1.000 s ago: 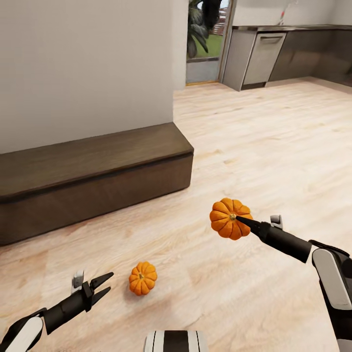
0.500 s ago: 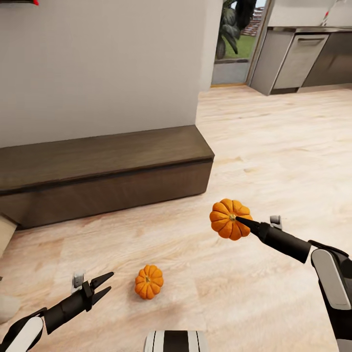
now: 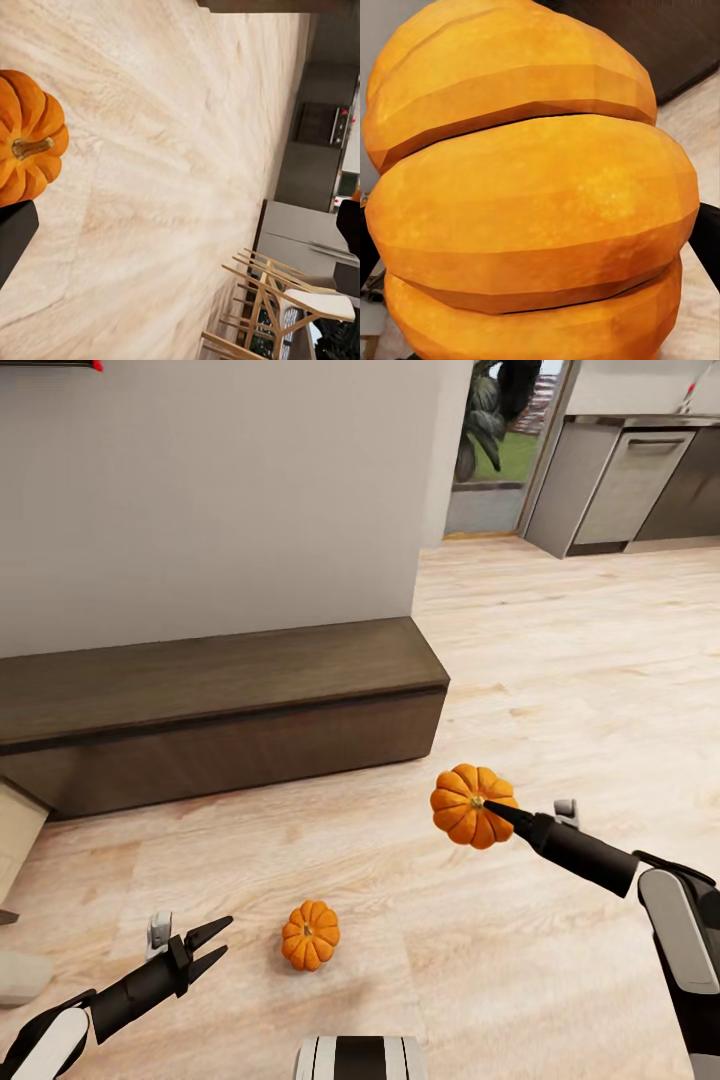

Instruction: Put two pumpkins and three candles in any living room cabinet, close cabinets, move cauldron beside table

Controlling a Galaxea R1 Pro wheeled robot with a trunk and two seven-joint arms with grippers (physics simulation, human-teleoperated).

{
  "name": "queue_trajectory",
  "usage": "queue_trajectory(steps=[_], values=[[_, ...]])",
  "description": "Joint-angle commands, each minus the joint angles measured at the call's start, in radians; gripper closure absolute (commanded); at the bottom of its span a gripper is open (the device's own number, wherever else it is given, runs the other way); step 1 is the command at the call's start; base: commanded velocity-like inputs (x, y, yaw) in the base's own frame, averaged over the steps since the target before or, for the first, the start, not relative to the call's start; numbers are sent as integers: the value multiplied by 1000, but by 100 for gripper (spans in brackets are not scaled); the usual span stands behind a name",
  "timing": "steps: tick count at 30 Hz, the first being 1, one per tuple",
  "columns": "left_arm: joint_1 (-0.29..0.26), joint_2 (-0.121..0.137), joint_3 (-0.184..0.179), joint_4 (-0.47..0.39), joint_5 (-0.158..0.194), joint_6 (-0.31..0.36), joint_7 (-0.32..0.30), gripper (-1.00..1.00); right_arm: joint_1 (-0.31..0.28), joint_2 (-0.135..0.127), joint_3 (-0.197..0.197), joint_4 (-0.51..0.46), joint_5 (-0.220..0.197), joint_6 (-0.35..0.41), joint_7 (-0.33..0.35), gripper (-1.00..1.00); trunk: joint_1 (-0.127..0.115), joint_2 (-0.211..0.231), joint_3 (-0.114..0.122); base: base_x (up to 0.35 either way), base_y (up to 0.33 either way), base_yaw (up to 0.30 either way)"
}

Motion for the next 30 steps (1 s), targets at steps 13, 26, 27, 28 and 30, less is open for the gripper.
queue_trajectory(steps=[13, 26, 27, 28, 30], values=[[-8, -11, -1, -1, 3, 12, 11, -100, -1, -2, -9, 3, -10, 25, -36, 100, 0, 0, -1, 0, 0, 0], [-83, -41, -8, 159, -3, 23, 7, -100, -1, 2, 0, 1, -3, 60, -141, 100, 0, 0, -1, 0, 0, 0], [-99, -43, -11, 191, -3, 23, 6, -100, -1, 2, 1, 0, -5, 60, -149, 100, 0, 0, -1, 0, 0, 0], [-115, -45, -24, 219, -4, 23, 4, -100, -1, 2, 0, -1, -8, 59, -156, 100, 0, 0, -1, 0, 0, 0], [-126, -42, -46, 236, -4, 23, 2, -100, -1, 1, 0, -4, -11, 59, -161, 100, 0, 0, -1, 0, 0, 0]])
